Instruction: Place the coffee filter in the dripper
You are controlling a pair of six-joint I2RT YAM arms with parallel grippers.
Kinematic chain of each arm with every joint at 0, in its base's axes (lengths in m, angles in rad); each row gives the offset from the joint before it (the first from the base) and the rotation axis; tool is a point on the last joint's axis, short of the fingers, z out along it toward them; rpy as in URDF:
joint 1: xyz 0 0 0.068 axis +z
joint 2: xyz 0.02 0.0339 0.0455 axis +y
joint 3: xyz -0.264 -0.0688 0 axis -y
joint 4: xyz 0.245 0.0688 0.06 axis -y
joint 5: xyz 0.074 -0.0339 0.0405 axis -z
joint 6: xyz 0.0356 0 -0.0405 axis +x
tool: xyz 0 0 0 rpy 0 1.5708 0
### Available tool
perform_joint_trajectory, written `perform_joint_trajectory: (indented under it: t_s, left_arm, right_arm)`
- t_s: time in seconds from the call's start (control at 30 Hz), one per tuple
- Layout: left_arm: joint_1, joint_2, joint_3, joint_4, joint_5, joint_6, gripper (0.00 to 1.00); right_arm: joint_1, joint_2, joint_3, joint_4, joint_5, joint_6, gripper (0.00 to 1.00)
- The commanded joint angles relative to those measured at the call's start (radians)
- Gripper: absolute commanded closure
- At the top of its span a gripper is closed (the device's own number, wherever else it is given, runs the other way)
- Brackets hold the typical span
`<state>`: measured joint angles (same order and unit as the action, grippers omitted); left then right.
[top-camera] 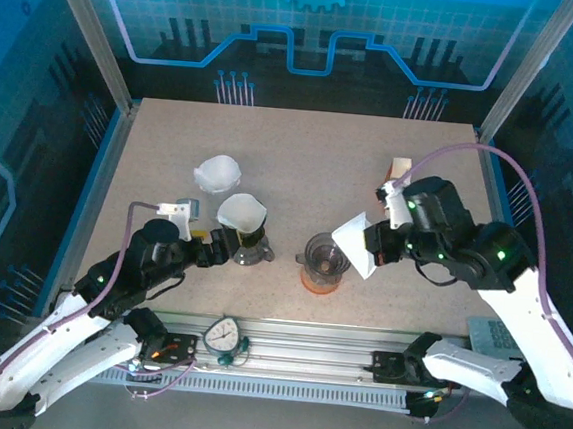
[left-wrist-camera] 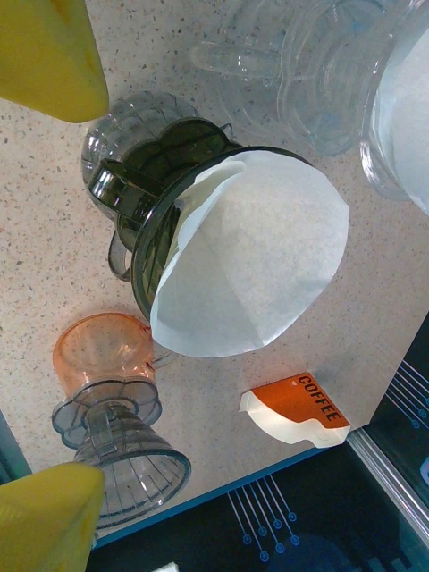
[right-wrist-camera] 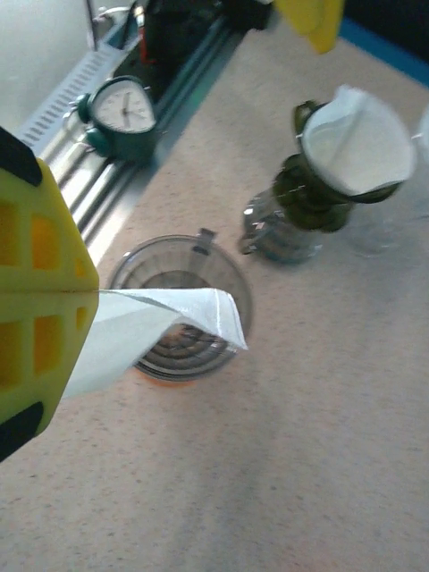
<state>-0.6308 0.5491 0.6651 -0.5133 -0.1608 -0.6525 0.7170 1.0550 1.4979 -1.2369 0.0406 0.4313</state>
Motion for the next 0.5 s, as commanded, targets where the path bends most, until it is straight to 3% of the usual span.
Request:
perform_joint_trajectory:
  t_s: [0.0, 0.47]
  left_arm:
    - [0.009, -0.007, 0.025, 0.002, 0.004, -0.001, 0.01]
    - [0.009, -0.018, 0.01, 0.013, 0.017, 0.002, 0.01]
  right_arm:
    - [0.04, 0.064, 0.055, -0.145, 0.012, -0.025, 1.0]
    - [0.158, 0.275, 0.167, -0.172, 0.142, -0.078, 1.0]
